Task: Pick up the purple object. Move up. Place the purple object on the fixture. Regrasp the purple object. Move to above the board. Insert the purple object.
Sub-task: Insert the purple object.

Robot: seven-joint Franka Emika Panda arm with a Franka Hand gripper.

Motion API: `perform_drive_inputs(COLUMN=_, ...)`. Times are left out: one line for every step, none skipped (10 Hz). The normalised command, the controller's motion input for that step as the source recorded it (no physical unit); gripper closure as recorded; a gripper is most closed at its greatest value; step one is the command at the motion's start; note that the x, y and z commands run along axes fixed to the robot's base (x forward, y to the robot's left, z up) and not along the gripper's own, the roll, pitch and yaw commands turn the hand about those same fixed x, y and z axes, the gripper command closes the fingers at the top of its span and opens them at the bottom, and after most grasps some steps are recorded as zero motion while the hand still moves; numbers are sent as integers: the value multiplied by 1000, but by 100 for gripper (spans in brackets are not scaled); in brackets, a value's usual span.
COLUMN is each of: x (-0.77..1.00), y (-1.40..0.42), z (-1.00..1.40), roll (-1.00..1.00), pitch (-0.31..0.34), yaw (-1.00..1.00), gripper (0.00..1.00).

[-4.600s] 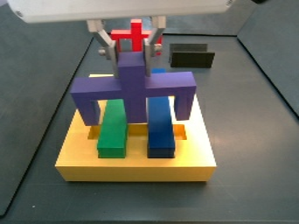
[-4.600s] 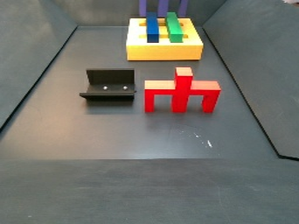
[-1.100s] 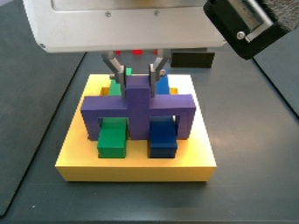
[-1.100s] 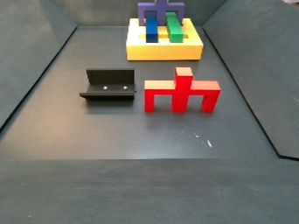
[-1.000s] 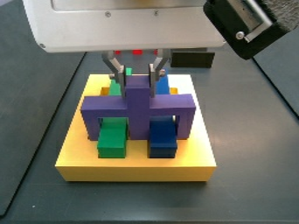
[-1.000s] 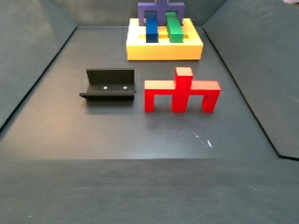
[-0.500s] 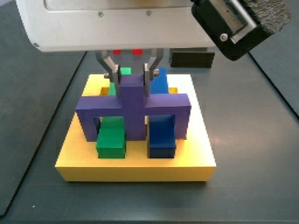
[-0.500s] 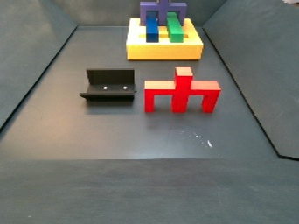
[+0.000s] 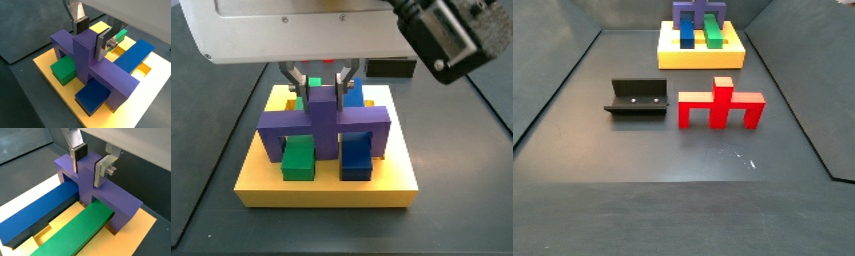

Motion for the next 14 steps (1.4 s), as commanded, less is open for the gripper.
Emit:
perform_drive_inputs(x=126, y=-17, z=-37, roll=500, pitch=109, yaw=37, gripper=100)
perform_drive_inputs(x=177, y=-26, z=-103, roll=451, pitch=149, yaw=-34, gripper=100)
perform_drive_inputs(x=77, y=0, z=-243, roll=239, pitch=111, yaw=-226, gripper=100)
perform_drive_inputs(x=0, y=-9, z=-114, roll=14, pitch=51, yaw=-160, gripper=100)
perform_drive_inputs(x=0, y=-29, z=-23, roll=-47, pitch=0, yaw=-46, gripper=100)
perform_drive_inputs(x=0, y=-29, z=-26, roll=-129, pitch=0, yaw=-43, gripper=100)
perform_drive_inputs(x=0, y=-34, z=-26, roll=-203, pitch=-30, yaw=0, gripper=100)
perform_drive_inputs(x=0, y=-83, z=0, roll=-220, pitch=-47, yaw=0, gripper=100)
perform_drive_inputs(x=0, y=-97, z=0, roll=-220, pitch=-41, yaw=9, gripper=100)
perform_drive_inputs(x=26, y=-103, z=0, roll=-214, pitch=-27, yaw=11, gripper=100)
perform_drive_inputs(x=0, y=-31, z=-77, roll=-100, pitch=0, yaw=0, gripper=100)
perform_drive_inputs(x=-37, y=0, z=-337, roll=-34, pitch=-54, yaw=0, gripper=100)
perform_drive_inputs(x=-131, y=40, z=-417, roll=-119, pitch=-94, yaw=0, gripper=100)
perform_drive_inputs(x=0, y=0, z=-69, roll=-206, pitch=-9, yaw=0, gripper=100)
